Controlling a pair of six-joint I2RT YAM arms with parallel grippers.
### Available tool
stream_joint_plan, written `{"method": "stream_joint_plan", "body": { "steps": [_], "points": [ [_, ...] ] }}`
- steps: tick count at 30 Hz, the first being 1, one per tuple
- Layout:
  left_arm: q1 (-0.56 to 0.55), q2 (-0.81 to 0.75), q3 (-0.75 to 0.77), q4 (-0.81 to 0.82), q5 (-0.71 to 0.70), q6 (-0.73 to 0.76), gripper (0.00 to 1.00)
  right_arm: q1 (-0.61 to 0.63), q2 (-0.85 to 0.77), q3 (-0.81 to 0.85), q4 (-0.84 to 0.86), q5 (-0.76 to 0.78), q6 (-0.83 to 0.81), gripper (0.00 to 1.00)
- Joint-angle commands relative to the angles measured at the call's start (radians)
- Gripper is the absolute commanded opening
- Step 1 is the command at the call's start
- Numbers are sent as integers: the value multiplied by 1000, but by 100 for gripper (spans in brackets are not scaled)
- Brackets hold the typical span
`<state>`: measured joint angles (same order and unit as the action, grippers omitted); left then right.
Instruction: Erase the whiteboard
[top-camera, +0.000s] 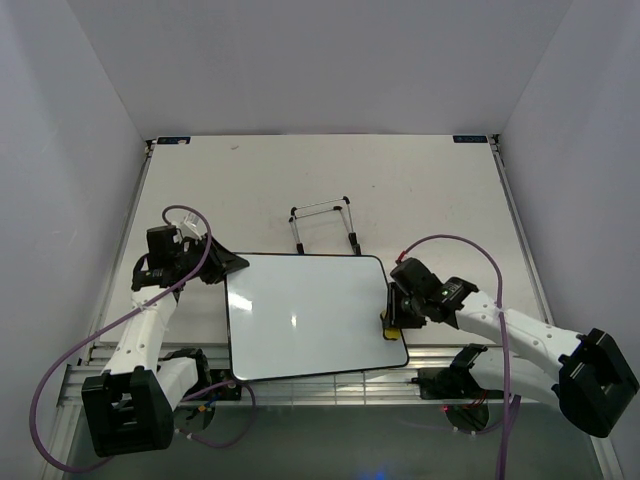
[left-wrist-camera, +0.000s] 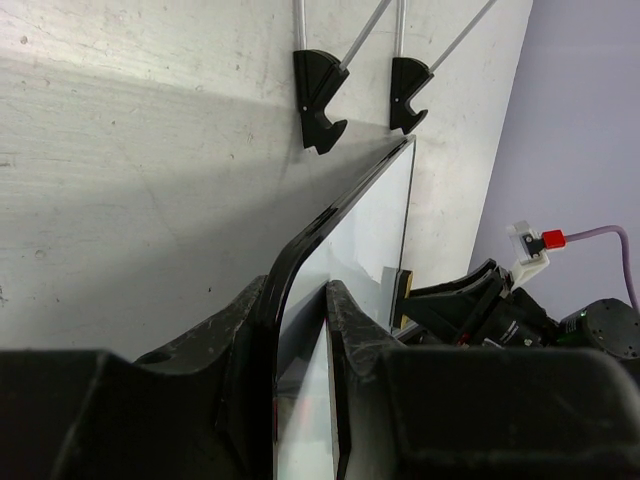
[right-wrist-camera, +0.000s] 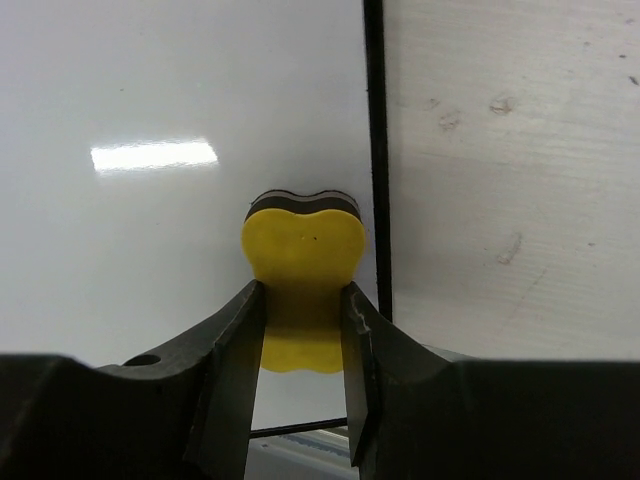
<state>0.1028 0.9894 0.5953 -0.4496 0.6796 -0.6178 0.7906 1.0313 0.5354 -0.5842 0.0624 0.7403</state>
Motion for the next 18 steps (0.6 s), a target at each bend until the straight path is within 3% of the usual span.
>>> {"method": "stream_joint_plan", "body": {
  "steps": [1, 5, 8, 11, 18],
  "points": [
    [-9, -6, -11, 0, -25, 27, 0, 13, 10, -40, 159, -212, -81, 24],
    [-9, -23, -22, 3, -17, 18, 0, 70, 71, 65, 308, -256, -87, 23],
    [-8, -40, -28, 3, -20, 6, 0, 145, 150, 188, 307, -216, -107, 24],
    [-9, -46, -34, 3, -17, -2, 0, 223, 304, 418, 284, -141, -131, 24],
    [-9, -41, -35, 6, 6, 0, 0, 320, 604, 688, 279, -142, -174, 23]
  ]
}}
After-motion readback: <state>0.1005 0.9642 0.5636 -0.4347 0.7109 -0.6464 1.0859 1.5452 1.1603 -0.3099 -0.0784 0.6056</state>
